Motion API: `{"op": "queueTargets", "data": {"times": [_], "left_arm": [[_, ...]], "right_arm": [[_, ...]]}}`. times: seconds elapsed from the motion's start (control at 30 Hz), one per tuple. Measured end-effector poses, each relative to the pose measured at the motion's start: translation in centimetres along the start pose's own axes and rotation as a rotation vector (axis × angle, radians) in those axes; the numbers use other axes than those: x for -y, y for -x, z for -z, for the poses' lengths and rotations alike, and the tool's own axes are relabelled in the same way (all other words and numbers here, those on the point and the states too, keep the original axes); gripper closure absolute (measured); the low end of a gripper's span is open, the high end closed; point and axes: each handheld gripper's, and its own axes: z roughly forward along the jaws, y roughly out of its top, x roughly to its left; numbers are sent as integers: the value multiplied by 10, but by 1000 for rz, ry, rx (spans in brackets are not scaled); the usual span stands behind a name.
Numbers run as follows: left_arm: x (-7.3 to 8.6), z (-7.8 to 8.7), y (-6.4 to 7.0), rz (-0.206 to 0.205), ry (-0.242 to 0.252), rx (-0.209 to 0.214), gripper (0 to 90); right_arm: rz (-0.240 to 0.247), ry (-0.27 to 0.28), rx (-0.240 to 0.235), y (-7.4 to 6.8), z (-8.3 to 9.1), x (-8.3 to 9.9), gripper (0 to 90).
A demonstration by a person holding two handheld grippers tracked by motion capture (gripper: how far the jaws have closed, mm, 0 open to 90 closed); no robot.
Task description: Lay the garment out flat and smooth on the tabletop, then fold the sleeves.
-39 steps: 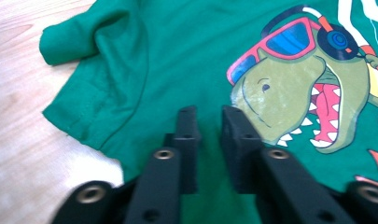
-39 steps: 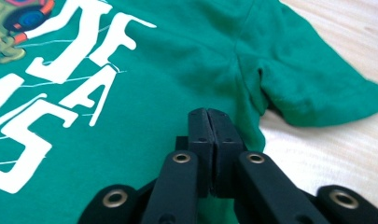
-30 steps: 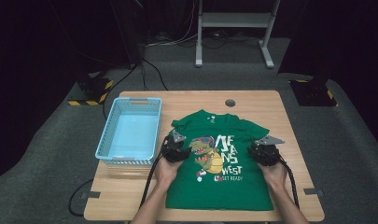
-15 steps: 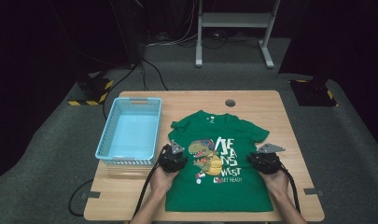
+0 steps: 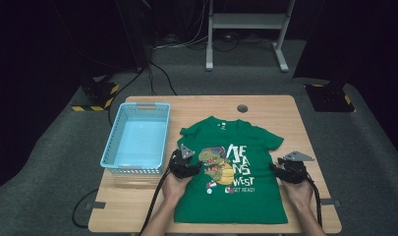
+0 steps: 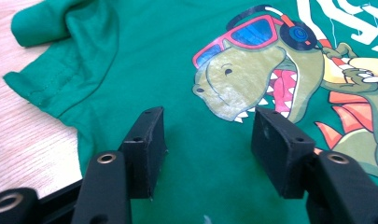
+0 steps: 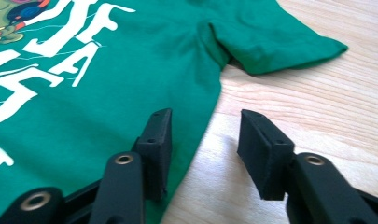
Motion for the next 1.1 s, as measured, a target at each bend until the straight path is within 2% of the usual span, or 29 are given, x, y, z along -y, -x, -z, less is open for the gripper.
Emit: {"op": "queueTargets", "data": {"times": [0.07,0.17,0.27,0.5,1.1], "left_arm": [[1,0,1,-7,2,-8,419],[1,0,1,-6,-1,-12,406],[1,-1,0,5,-3,-24,360],[1,-1,0,5,-6,-24,327],[1,-1,0,4,-8,-22,313]], "right_arm": [[-2,-2,11,2,0,0,485],[-41,-10,12,7,-1,0,430],[-50,-14,31,7,-1,0,393],[-75,-23,54,8,-2,-1,309],[-101,-26,64,14,-2,-1,327]]}}
